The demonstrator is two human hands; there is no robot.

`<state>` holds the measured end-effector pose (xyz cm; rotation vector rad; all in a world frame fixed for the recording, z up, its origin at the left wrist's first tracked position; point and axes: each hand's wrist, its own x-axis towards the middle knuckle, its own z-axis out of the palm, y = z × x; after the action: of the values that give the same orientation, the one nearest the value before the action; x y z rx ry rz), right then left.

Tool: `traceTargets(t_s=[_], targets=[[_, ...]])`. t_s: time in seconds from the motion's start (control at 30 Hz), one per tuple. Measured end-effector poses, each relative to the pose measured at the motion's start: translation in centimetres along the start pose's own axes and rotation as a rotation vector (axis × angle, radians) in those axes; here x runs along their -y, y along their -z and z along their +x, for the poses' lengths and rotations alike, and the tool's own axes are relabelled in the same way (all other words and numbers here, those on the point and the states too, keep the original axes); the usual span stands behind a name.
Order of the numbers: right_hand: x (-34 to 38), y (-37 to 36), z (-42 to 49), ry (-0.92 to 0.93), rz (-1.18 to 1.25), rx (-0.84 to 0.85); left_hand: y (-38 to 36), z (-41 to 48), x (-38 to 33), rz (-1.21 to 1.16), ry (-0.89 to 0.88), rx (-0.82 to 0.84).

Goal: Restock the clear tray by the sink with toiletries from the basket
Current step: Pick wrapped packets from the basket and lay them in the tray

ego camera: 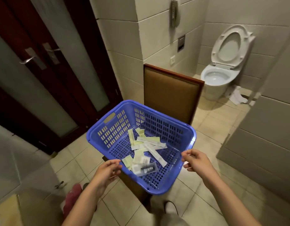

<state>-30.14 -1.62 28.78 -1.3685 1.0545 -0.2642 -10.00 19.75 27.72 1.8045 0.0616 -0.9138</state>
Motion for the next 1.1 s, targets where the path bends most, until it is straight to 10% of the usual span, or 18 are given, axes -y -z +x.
traceTargets(t_s=[1.1], targets=[[-6.2, -18.7, 33.7, -0.278, -0.513, 0.325, -4.3, 35.4, 3.2, 0.016, 0.514, -0.309]])
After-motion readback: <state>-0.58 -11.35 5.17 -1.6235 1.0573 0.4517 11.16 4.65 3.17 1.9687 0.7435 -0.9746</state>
